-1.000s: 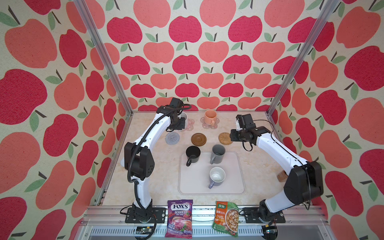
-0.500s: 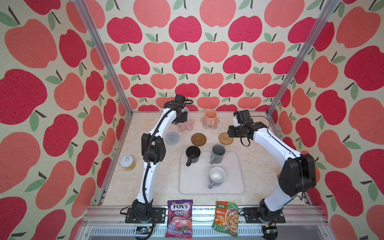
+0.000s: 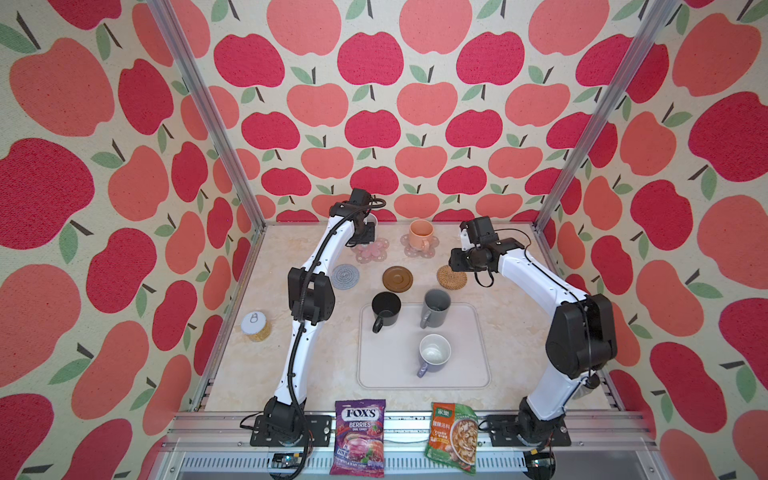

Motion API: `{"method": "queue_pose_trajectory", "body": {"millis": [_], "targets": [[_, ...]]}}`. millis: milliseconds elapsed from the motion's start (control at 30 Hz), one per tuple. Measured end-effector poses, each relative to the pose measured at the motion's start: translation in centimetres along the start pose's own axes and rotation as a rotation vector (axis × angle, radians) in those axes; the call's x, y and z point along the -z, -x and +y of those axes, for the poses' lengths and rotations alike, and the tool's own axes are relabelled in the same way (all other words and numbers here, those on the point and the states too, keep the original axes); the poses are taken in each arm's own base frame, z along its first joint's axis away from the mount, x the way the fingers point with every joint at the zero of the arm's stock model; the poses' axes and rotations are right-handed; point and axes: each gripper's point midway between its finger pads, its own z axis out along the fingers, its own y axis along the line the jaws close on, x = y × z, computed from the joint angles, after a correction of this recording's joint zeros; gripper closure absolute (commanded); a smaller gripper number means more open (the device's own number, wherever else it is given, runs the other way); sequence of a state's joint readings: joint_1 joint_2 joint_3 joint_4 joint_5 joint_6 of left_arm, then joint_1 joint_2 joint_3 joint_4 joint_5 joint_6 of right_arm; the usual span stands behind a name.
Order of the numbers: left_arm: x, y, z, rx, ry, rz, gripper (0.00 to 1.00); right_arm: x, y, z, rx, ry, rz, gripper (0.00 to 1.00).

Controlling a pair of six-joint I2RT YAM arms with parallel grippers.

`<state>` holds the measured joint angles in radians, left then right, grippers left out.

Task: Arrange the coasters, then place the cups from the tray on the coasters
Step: 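Hold the white speckled mug above the flower coaster with left gripper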

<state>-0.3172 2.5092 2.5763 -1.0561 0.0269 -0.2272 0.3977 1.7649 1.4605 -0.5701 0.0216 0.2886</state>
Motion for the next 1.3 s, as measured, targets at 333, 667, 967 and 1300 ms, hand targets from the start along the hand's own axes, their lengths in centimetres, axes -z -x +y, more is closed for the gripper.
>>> {"method": "queue_pose_trajectory", "body": {"millis": [333,667,967,1300], "targets": [[-2.5,-1.4,-0.4,0.021,0.001,0.048,1.0,-0.2,0.1,0.2,0.0,0.009,0.003,0.54],[-2.5,-1.5,-1.4,0.02,-0.007,0.046,1.0,-0.9,-0.4,0.2,-0.001,0.011,0.026,0.54],[-2.5,-1.6,-1.5,0.019,-0.005,0.046,1.0,-0.9,-0.5,0.2,-0.001,0.015,0.031,0.54],[-2.5,-1.6,-1.4,0.025,0.003,0.045,1.0,-1.0,-0.5,0.3,-0.002,0.017,0.034,0.54]]}}
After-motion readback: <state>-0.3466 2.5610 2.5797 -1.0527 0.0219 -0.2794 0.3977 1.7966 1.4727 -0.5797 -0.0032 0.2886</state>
